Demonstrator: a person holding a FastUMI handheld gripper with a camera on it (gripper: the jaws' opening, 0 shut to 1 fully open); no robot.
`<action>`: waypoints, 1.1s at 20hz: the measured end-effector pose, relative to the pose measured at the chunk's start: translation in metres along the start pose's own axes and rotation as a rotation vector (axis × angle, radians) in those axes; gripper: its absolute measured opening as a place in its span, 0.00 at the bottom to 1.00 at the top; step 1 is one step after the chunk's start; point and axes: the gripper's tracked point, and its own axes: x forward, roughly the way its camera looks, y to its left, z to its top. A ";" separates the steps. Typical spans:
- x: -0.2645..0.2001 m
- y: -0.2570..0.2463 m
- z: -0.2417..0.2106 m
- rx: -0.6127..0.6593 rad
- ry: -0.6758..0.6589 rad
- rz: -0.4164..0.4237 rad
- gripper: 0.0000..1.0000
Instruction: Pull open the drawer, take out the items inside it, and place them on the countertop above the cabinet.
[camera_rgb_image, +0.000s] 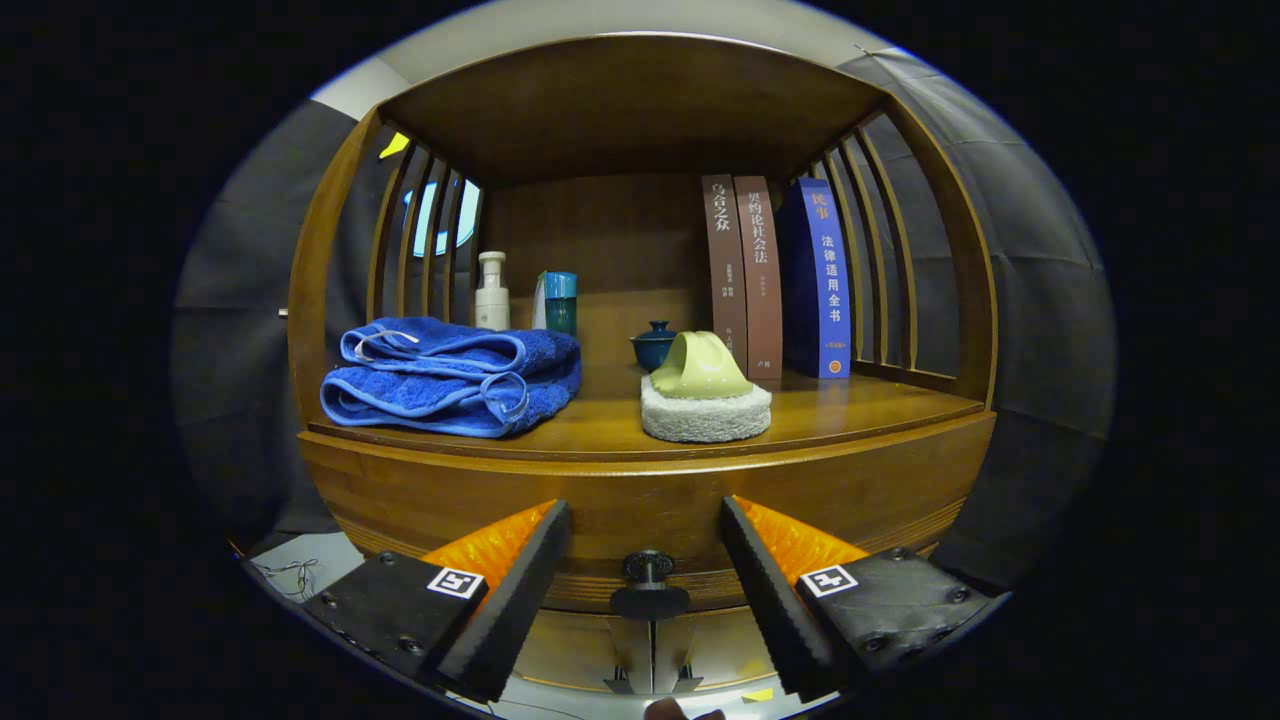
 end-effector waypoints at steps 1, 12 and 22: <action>-0.006 -0.003 0.005 -0.003 -0.007 -0.001 0.99; -0.095 -0.039 0.094 -0.016 -0.082 -0.003 0.99; -0.186 -0.051 0.159 0.035 -0.068 0.058 0.99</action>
